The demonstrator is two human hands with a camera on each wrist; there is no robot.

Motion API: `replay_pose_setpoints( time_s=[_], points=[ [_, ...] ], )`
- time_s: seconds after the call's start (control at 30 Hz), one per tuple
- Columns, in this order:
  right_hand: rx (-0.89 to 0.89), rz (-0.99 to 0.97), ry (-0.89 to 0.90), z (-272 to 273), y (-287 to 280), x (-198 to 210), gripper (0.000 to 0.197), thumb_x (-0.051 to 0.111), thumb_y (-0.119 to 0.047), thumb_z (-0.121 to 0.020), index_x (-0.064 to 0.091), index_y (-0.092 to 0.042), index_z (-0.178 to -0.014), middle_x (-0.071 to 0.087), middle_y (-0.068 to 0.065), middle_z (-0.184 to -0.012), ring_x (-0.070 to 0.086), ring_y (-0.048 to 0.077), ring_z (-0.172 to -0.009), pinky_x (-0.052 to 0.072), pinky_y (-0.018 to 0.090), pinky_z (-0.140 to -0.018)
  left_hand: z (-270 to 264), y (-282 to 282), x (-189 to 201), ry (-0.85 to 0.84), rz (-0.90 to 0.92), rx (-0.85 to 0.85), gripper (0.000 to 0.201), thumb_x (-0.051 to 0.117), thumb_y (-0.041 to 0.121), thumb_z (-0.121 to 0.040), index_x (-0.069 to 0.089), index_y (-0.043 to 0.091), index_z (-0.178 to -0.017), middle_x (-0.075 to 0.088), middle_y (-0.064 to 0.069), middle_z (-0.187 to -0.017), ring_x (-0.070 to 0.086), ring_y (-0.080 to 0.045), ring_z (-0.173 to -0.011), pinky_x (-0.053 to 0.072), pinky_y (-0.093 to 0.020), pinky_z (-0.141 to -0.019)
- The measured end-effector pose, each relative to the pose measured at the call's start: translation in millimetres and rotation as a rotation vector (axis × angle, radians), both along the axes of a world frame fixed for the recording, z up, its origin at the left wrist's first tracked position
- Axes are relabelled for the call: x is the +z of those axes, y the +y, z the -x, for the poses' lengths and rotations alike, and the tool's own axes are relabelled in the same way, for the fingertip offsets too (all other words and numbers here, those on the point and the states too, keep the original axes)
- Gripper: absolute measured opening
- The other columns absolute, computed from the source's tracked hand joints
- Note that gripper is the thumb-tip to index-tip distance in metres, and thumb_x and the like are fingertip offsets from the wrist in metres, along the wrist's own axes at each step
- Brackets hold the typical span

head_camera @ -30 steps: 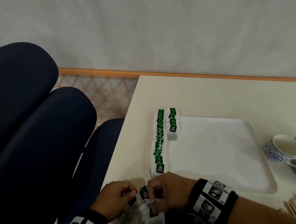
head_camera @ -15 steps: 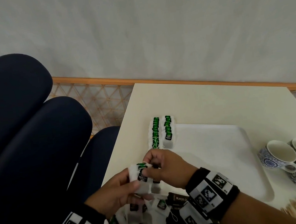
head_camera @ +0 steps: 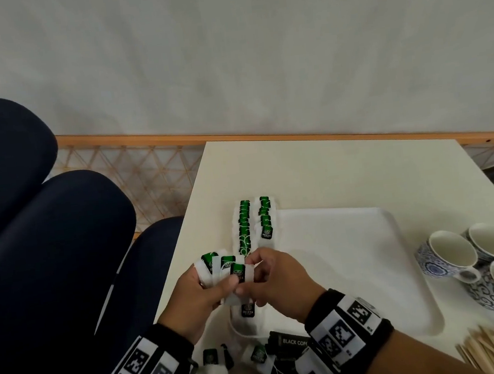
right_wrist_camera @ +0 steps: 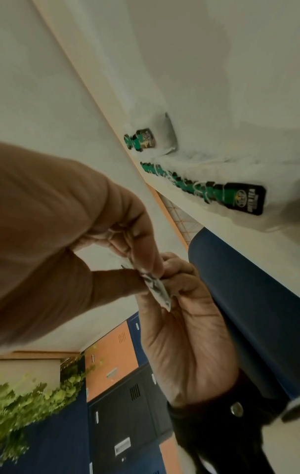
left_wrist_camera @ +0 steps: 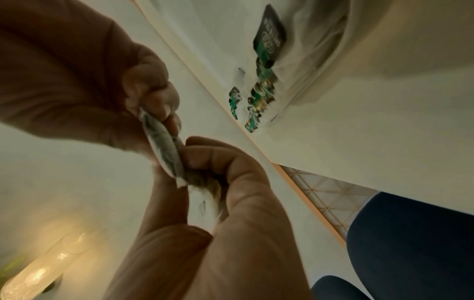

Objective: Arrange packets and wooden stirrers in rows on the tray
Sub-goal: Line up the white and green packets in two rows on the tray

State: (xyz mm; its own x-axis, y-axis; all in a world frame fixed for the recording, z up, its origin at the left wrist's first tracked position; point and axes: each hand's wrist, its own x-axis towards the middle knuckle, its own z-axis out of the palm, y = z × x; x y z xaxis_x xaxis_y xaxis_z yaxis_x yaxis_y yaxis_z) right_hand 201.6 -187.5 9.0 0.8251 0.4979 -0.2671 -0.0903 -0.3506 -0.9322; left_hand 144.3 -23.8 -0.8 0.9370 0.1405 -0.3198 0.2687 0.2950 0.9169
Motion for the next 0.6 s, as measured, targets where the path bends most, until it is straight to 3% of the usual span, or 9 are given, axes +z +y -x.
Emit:
replay_pose_setpoints(
  time_s=[0.1, 0.23, 0.3, 0.4, 0.53, 0.6],
  points=[
    [-0.056, -0.043, 0.026, -5, -4, -2, 0.021, 0.081, -0.013, -0.075, 0.063, -0.013, -0.085, 0.067, 0.014, -0.074, 0.059, 0.010, -0.052, 0.048, 0.021, -0.052, -5, -3, 3, 0.016, 0.089, 0.011, 0.030, 0.055, 0.007, -0.088, 0.059, -0.002, -0.116, 0.069, -0.023, -0.110, 0.067, -0.035, -0.098, 0.057, -0.042, -0.078],
    [-0.101, -0.084, 0.041, -12, -9, -5, 0.017, 0.076, -0.014, -0.081, 0.061, -0.008, -0.080, 0.070, 0.017, -0.073, 0.065, 0.017, -0.060, 0.050, 0.024, -0.054, -13, -3, 0, 0.066, 0.120, 0.053, 0.030, 0.042, 0.004, -0.097, 0.057, -0.003, -0.121, 0.066, -0.022, -0.116, 0.060, -0.041, -0.110, 0.045, -0.055, -0.097],
    [-0.108, -0.092, 0.034, -15, -11, -5, 0.016, 0.075, -0.014, -0.083, 0.060, -0.009, -0.078, 0.070, 0.014, -0.071, 0.065, 0.015, -0.060, 0.048, 0.021, -0.053, -17, -2, -2, 0.076, 0.085, 0.090, 0.026, 0.043, 0.003, -0.097, 0.058, -0.003, -0.118, 0.067, -0.022, -0.113, 0.063, -0.038, -0.104, 0.050, -0.049, -0.090],
    [-0.143, -0.051, 0.010, -28, -18, -7, 0.016, 0.073, -0.017, -0.085, 0.059, -0.014, -0.078, 0.069, 0.003, -0.068, 0.064, 0.011, -0.059, 0.047, 0.020, -0.055, -22, 1, -7, 0.090, 0.052, 0.161, 0.019, 0.045, 0.002, -0.097, 0.062, 0.003, -0.106, 0.071, -0.014, -0.102, 0.068, -0.023, -0.084, 0.059, -0.030, -0.064],
    [-0.266, 0.218, -0.072, -60, -30, -34, 0.012, 0.070, -0.024, -0.087, 0.061, -0.022, -0.078, 0.071, 0.001, -0.082, 0.068, 0.016, -0.075, 0.050, 0.027, -0.063, -23, 8, -10, 0.108, 0.018, 0.190, 0.020, 0.045, 0.001, -0.097, 0.063, 0.008, -0.103, 0.069, -0.010, -0.104, 0.065, -0.022, -0.088, 0.056, -0.032, -0.069],
    [-0.268, 0.375, -0.116, -71, -33, -48, 0.009, 0.067, -0.026, -0.087, 0.065, -0.019, -0.082, 0.071, 0.004, -0.086, 0.065, 0.022, -0.083, 0.052, 0.031, -0.071, -22, 9, -11, 0.113, 0.008, 0.196, 0.021, 0.045, 0.000, -0.097, 0.063, 0.009, -0.103, 0.069, -0.009, -0.105, 0.064, -0.023, -0.090, 0.056, -0.034, -0.072]
  ],
)
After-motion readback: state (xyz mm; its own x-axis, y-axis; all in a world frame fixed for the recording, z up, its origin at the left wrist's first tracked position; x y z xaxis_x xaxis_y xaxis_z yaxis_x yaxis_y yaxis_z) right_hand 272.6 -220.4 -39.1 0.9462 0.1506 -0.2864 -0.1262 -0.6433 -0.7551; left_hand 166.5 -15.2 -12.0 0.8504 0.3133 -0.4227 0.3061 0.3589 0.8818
